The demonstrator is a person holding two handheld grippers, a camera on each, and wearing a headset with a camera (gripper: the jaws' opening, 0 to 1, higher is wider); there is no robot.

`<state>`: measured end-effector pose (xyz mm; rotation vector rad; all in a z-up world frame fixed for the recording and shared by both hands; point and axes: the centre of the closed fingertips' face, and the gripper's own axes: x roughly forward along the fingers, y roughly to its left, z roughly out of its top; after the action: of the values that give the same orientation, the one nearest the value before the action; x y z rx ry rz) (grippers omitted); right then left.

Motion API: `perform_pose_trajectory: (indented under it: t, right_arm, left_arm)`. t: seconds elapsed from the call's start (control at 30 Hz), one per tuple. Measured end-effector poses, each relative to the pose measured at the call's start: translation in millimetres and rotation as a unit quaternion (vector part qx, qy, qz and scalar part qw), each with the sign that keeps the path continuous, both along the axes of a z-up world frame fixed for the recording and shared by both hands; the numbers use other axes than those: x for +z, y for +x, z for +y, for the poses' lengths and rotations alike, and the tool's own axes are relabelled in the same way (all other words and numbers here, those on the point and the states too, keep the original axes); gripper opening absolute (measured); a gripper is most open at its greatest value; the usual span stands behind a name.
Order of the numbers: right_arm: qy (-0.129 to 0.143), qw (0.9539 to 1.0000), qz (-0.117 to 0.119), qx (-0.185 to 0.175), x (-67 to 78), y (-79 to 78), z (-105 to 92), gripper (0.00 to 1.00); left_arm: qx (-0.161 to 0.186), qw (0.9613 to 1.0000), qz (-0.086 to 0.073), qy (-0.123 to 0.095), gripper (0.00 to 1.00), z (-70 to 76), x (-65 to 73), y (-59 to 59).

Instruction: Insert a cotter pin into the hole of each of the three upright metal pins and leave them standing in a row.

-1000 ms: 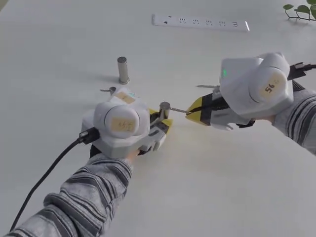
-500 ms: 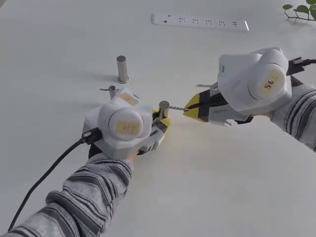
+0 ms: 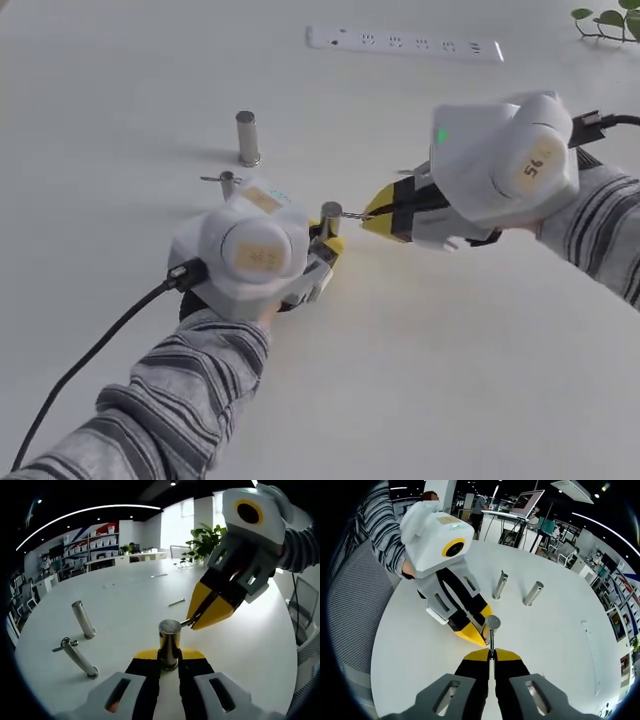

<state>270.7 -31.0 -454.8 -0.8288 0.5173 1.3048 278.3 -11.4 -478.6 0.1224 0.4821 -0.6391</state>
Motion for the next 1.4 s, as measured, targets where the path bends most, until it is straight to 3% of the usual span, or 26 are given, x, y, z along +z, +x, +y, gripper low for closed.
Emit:
perform_pose_trajectory:
  t: [0.23, 0.63, 0.77, 0.9, 1.13, 1.4]
  right_arm:
    - [-0.008, 0.9997, -0.016, 0.016, 2.5, -2.0, 12.9, 0.0]
    - [-0.012, 0.9991, -0.033, 0.026, 2.4, 1.4, 17.6, 0.0]
    - [-0.002, 0.9996, -0.027, 0.005, 3.0, 2.9, 18.6, 0.01]
    - [0.02, 0.9997, -0.006, -0.011, 7.1, -0.7, 16.9, 0.04]
    - [0.017, 0.9995, -0.01, -0.025, 13.0, -4.2, 5.4, 0.02]
    - [0.021, 0.9992, -0.013, -0.031, 15.9, -5.8, 7.4, 0.0]
  left_arm:
    - [0.003, 1.0, 0.001, -0.001, 0.09, -0.1, -0.2, -0.2]
    - [0.01, 0.9999, -0.001, -0.004, 0.09, 0.0, -0.4, -0.2]
    - [0.013, 0.9999, 0.001, -0.004, 0.09, 0.2, -0.5, -0.3]
    - [0.012, 0.9999, 0.0, -0.003, 0.09, 0.6, -0.8, -0.3]
    - [0.013, 0.9999, 0.0, -0.002, 0.09, 0.8, -1.2, -0.6]
    - [0.017, 0.9998, 0.001, -0.003, 0.09, 1.2, -1.4, -0.6]
